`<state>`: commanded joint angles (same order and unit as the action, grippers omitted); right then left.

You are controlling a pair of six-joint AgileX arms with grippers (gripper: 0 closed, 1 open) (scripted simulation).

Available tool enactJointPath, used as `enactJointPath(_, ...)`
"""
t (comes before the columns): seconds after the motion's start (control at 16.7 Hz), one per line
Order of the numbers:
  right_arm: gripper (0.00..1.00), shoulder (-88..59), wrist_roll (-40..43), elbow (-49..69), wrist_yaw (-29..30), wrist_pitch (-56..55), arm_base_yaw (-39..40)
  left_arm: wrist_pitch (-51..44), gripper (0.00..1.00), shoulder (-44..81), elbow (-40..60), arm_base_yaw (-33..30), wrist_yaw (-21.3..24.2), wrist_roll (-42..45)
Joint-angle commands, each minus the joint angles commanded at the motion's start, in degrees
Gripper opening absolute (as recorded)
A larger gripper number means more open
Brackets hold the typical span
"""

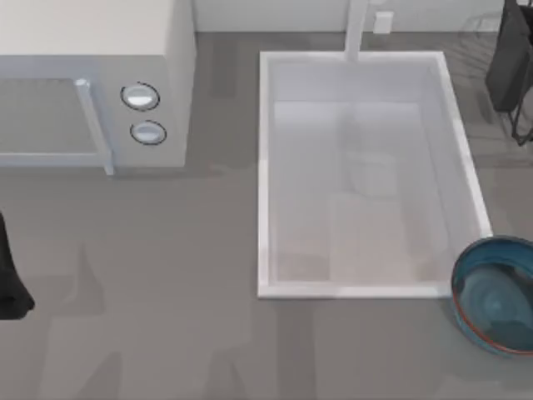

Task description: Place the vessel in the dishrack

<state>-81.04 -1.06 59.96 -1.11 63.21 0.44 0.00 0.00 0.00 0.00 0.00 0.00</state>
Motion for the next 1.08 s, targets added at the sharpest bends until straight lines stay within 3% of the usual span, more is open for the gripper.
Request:
enactJointPath(0.24,1.0,-1.78,-0.1,-2.72,0.01,-4.09,0.2,0.0,1.0,0.0,0.0,0.0,0.0,0.0)
enactJointPath(0.66,1.0,-9.53,-0.74,-13.38,0.06,-23.02,0.72,0.0,1.0,0.0,0.0,0.0,0.0,0.0)
enactJointPath(1.02,1.0,-10.35,-0.81,-14.52,0.07,-24.72,0.79,0.0,1.0,0.0,0.0,0.0,0.0,0.0)
enactJointPath(1.08,0.92,-10.35,-0.81,-14.52,0.07,-24.72,0.79,0.0,1.0,0.0,0.0,0.0,0.0,0.0)
